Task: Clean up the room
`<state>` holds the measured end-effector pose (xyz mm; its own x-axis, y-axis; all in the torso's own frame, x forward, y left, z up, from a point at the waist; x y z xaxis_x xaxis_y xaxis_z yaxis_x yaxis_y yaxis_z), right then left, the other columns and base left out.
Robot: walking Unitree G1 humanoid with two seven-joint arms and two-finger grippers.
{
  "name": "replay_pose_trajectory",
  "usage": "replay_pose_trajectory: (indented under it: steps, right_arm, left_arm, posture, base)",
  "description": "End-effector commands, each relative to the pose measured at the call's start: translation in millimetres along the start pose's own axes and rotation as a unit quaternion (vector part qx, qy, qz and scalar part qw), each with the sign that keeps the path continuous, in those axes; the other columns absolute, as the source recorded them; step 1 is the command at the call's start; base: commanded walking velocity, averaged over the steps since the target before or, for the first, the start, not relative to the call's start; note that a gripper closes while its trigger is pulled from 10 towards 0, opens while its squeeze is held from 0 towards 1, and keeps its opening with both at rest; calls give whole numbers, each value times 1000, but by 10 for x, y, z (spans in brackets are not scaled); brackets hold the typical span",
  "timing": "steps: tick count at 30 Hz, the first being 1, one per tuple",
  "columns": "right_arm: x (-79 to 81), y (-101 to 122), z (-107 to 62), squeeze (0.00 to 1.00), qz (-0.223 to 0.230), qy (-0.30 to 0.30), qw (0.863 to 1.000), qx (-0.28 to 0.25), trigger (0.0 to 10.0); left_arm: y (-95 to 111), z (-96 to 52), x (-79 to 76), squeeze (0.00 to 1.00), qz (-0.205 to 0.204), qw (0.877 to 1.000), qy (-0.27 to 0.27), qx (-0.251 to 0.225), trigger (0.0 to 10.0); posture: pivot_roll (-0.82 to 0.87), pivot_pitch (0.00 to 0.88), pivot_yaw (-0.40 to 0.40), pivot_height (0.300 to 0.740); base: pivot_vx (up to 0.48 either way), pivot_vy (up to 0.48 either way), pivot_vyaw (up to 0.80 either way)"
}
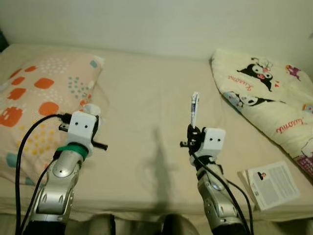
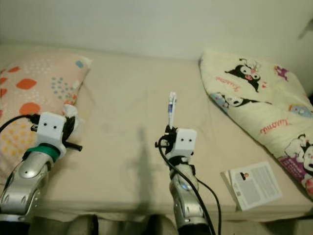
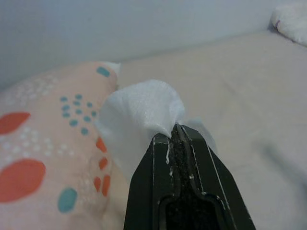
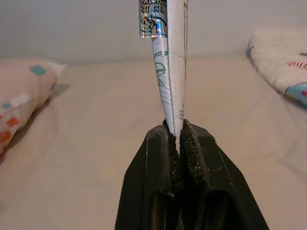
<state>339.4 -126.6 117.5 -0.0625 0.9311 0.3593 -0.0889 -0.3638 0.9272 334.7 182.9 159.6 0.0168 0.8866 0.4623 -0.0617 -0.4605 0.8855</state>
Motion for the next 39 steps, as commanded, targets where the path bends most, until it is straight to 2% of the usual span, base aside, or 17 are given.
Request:
replay_pose_trajectory:
  steps: [1,13,16,18,19,20,21,23,24,25,27,28,30,32,33,37,39]
  right_arm:
    - [-68,-23,-30,0,0,-15,1000,5,10000]
    - [-92,-68,-35,0,-2,-26,1000,10,10000]
    - [-95,-137,-44,0,1,-28,999,25,10000]
    - [-113,-297,-70,0,18,-28,998,59,10000]
    - [-183,-440,-107,0,33,-41,995,85,10000]
    - [-183,-440,-107,0,33,-41,995,85,10000]
    - [-268,-601,-154,0,43,-56,991,117,10000]
    - [-535,-829,-289,0,29,-105,981,158,10000]
    - [-630,-871,-334,0,23,-123,978,166,10000]
    - [-630,-871,-334,0,23,-123,978,166,10000]
    - [-809,-908,-412,0,29,-159,971,176,10000]
    - [-809,-908,-412,0,29,-159,971,176,10000]
    - [-884,-962,-482,0,12,-167,967,193,10000]
    - [-882,-984,-502,0,0,-163,966,199,10000]
    - [-846,-1026,-538,0,-13,-151,967,206,10000]
    - [-810,-1098,-589,0,-15,-139,965,220,10000]
    - [-781,-1208,-668,0,-43,-114,961,248,10000]
  left_arm:
    - [-42,-1,-45,0,1,1000,-7,6,10000]
    - [-184,-4,-124,0,-39,998,0,47,10000]
    - [-216,-63,-234,0,-20,999,-24,44,10000]
    - [-308,-145,-408,0,5,997,-66,49,10000]
    - [-395,-185,-491,0,13,995,-86,52,10000]
    - [-395,-185,-491,0,13,995,-86,52,10000]
    - [-508,-210,-548,0,15,994,-93,61,10000]
    - [-768,-266,-614,0,20,992,-93,88,10000]
    - [-845,-285,-627,0,22,991,-92,97,10000]
    - [-845,-285,-627,0,22,991,-92,97,10000]
    - [-968,-345,-686,0,27,988,-108,110,10000]
    - [-968,-345,-686,0,27,988,-108,110,10000]
    - [-1101,-467,-806,0,13,981,-147,129,10000]
    - [-1150,-521,-851,0,10,977,-161,137,10000]
    - [-1240,-617,-932,0,9,972,-177,151,10000]
    - [-1304,-680,-1017,0,7,969,-186,161,10000]
    - [-1338,-692,-1091,0,4,968,-189,164,10000]
  posture:
    - [131,0,-40,701]
    - [133,0,-31,740]
    - [133,0,-31,740]
    - [132,0,-32,740]
    - [132,0,-32,740]
    - [132,0,-32,740]
    - [126,0,-25,740]
    - [126,0,-25,740]
    - [126,0,-25,740]
    - [126,0,-25,740]
    - [121,0,-21,740]
    - [121,0,-21,740]
    - [96,0,-14,740]
    - [86,0,-10,740]
    - [75,0,-6,740]
    - [51,0,1,740]
    - [43,0,4,740]
  base:
    - [0,0,0]
    - [0,0,0]
    - [0,0,0]
    - [0,0,0]
    - [0,0,0]
    - [0,0,0]
    - [0,0,0]
    - [0,0,0]
    - [0,0,0]
    - [0,0,0]
    - [0,0,0]
    - [0,0,0]
    - [0,0,0]
    - [0,0,0]
    - [0,0,0]
    - [0,0,0]
    - [0,0,0]
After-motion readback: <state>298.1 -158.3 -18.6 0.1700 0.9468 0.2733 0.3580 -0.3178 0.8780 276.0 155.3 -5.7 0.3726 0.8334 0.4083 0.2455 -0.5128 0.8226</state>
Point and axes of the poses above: a point about 5 cm out from each wrist's last joint towards the gripper, its own z axis pointing out of the wrist towards the gripper, its own y axis along the axis of the wrist's last joint, x = y × z, the point moved 3 cm from there along z, pointing out of the wrist towards the gripper, and after that the axes turned 13 degrees about z, right-handed, at the moved point
